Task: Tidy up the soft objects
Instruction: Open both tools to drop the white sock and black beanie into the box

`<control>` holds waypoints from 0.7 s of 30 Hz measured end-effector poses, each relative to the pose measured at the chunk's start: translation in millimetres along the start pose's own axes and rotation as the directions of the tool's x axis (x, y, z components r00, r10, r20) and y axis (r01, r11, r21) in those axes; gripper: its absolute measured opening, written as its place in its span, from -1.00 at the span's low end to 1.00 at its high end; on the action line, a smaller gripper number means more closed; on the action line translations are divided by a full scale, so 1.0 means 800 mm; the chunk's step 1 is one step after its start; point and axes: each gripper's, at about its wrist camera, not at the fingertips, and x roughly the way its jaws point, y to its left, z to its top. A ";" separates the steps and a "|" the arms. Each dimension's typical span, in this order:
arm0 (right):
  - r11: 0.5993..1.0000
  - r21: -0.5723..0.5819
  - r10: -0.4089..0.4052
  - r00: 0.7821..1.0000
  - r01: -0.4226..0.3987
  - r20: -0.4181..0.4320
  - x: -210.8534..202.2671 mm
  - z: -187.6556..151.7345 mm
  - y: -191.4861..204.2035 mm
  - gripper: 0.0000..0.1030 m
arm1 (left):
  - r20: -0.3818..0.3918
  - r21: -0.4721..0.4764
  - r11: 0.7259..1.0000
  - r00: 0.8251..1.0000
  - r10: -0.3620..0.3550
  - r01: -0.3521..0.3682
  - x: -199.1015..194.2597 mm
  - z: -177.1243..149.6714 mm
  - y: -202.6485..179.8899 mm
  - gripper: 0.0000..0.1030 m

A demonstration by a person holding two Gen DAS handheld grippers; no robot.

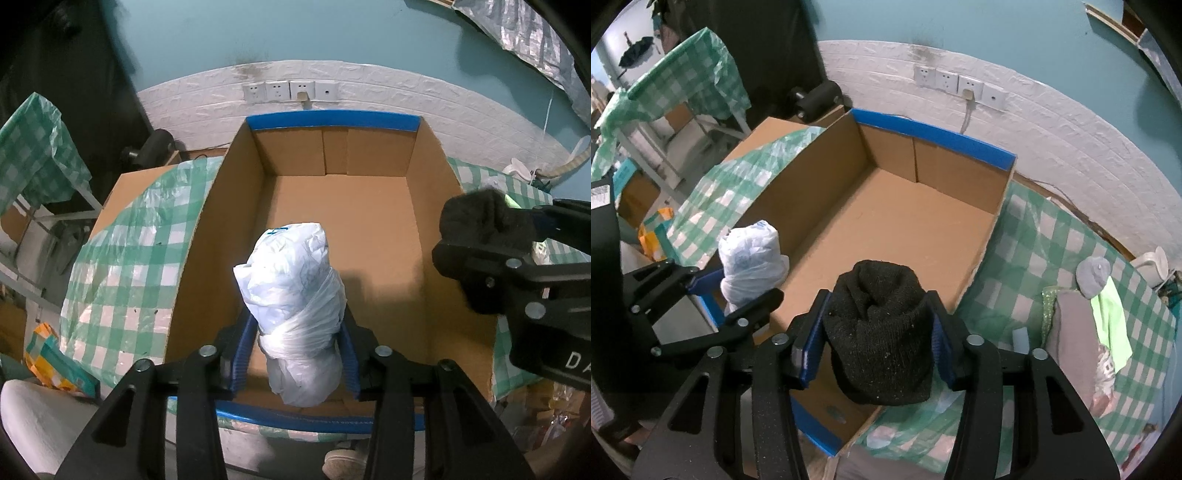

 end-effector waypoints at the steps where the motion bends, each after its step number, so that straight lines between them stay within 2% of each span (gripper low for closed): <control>1: 1.000 0.003 -0.004 1.000 0.004 0.004 0.000 0.000 -0.001 0.10 | -0.003 -0.001 1.000 1.000 0.003 -0.003 0.000 0.001 0.000 0.00; 3: 1.000 0.007 -0.001 1.000 0.001 0.013 -0.001 0.000 -0.001 0.22 | 0.002 -0.002 1.000 1.000 0.009 -0.009 -0.001 0.002 0.000 0.20; 5: 1.000 0.007 0.004 1.000 -0.004 0.024 -0.004 -0.001 -0.002 0.38 | 0.008 0.001 1.000 1.000 0.011 -0.011 -0.003 0.002 -0.001 0.23; 21: 0.999 0.034 -0.024 0.998 0.022 0.054 -0.021 -0.013 -0.026 0.41 | 0.027 0.034 0.999 1.000 0.000 -0.001 -0.015 0.001 -0.018 0.25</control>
